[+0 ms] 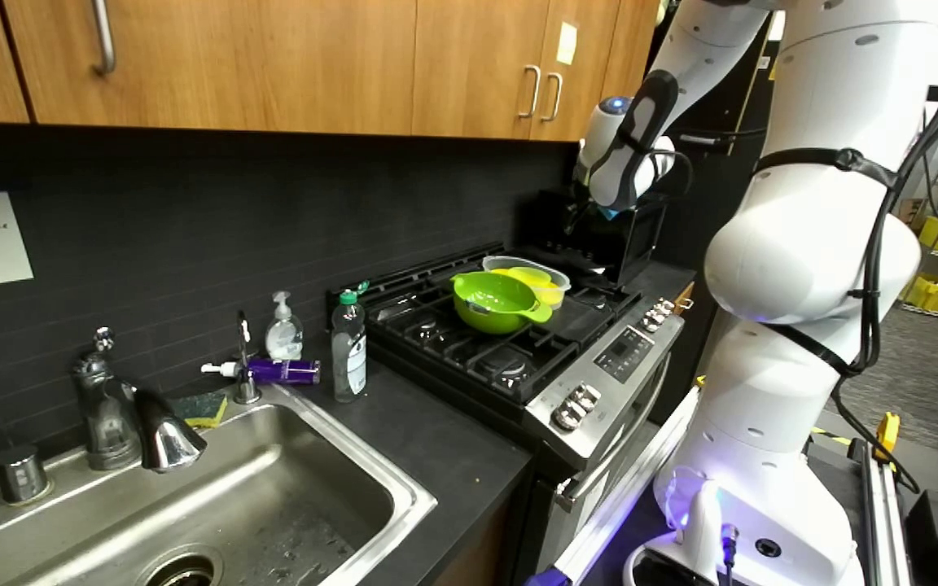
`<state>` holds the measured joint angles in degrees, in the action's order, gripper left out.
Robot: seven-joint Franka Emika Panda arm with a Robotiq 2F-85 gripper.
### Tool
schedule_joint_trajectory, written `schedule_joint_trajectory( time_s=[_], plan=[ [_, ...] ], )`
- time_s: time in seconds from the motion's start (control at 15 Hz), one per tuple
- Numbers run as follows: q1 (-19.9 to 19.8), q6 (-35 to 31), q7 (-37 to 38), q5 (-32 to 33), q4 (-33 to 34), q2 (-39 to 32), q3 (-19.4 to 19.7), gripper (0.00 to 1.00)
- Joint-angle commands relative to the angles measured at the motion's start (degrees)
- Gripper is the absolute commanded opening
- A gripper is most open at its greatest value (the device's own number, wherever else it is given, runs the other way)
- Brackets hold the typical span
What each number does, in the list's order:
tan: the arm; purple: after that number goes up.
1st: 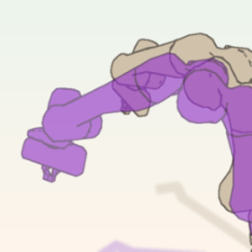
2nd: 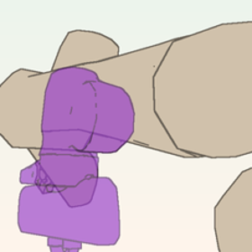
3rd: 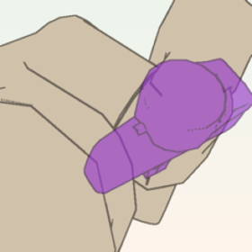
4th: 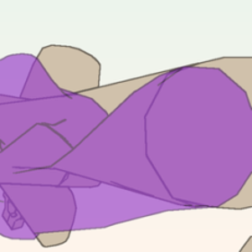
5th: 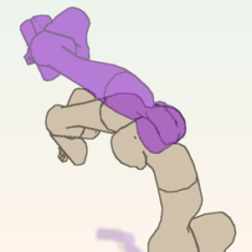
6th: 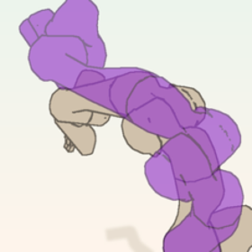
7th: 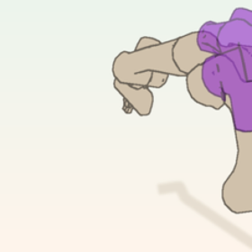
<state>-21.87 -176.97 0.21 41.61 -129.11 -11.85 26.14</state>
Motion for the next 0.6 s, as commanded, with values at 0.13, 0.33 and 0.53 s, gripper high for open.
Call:
schedule_joint_trajectory(
  time_s=[0.13, 0.33, 0.53],
  plan=[
    [-7.1, -3.2, -16.6, -10.5, -4.8, 1.3, -10.5, 1.00],
    [-18.1, -3.1, -28.5, -22.5, -6.4, 0.8, -24.3, 1.00],
    [-29.3, -1.0, -41.5, -36.5, -4.7, -1.3, -38.1, 1.00]
  ],
)
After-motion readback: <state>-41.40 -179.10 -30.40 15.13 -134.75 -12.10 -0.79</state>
